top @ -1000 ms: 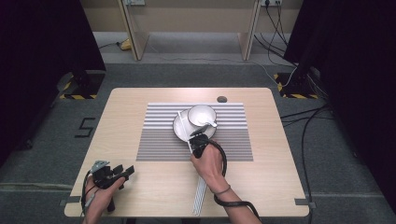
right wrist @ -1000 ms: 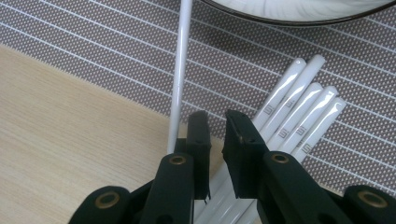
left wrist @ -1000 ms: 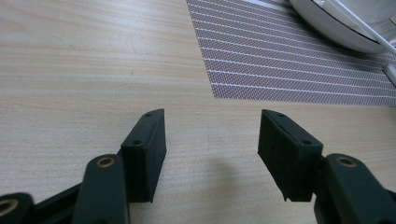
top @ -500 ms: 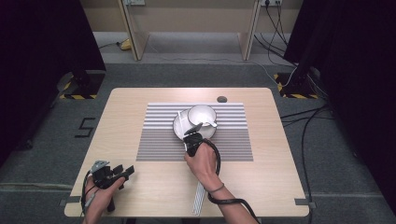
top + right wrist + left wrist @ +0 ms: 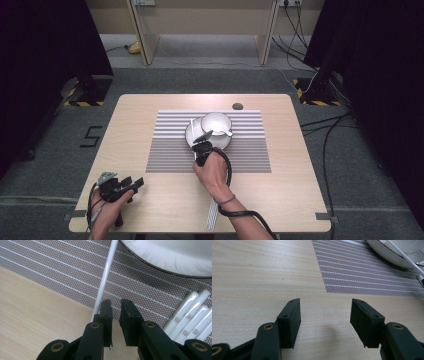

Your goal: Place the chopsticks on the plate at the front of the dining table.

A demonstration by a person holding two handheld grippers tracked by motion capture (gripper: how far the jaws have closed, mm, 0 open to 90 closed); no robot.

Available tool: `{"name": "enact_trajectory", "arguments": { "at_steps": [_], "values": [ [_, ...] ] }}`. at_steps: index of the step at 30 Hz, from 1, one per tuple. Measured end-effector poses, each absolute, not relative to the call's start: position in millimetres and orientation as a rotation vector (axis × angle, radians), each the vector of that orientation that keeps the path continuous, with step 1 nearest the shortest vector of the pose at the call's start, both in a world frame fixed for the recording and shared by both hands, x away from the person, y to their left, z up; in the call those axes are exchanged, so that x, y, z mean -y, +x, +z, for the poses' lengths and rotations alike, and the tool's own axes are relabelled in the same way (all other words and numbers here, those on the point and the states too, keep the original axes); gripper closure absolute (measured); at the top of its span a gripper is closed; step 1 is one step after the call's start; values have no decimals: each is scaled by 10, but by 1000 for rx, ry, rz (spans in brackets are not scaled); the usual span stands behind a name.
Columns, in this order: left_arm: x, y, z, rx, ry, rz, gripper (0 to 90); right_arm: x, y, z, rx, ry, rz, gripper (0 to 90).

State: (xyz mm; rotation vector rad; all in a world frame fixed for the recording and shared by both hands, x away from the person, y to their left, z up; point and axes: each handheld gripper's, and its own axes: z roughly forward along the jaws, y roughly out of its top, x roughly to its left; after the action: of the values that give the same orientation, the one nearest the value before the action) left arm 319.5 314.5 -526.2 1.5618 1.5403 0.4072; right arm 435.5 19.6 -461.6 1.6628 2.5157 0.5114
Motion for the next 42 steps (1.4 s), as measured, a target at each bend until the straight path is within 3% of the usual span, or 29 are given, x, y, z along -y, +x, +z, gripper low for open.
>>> {"name": "enact_trajectory", "arguments": {
  "at_steps": [19,27,33,42],
  "values": [
    [-3148,3195,-5263,-1540,1559,405,412,-313,4420,-4582,-2514,1670,577,786],
    [-3143,3194,-5261,-1540,1564,409,412,130,4357,-4450,-2428,1773,592,776],
    [-3138,3194,-5260,-1541,1568,413,413,462,4292,-4536,-2382,1885,534,783],
    [-3139,3194,-5261,-1542,1563,411,413,629,4262,-4653,-2351,1951,484,787]
  ]
}}
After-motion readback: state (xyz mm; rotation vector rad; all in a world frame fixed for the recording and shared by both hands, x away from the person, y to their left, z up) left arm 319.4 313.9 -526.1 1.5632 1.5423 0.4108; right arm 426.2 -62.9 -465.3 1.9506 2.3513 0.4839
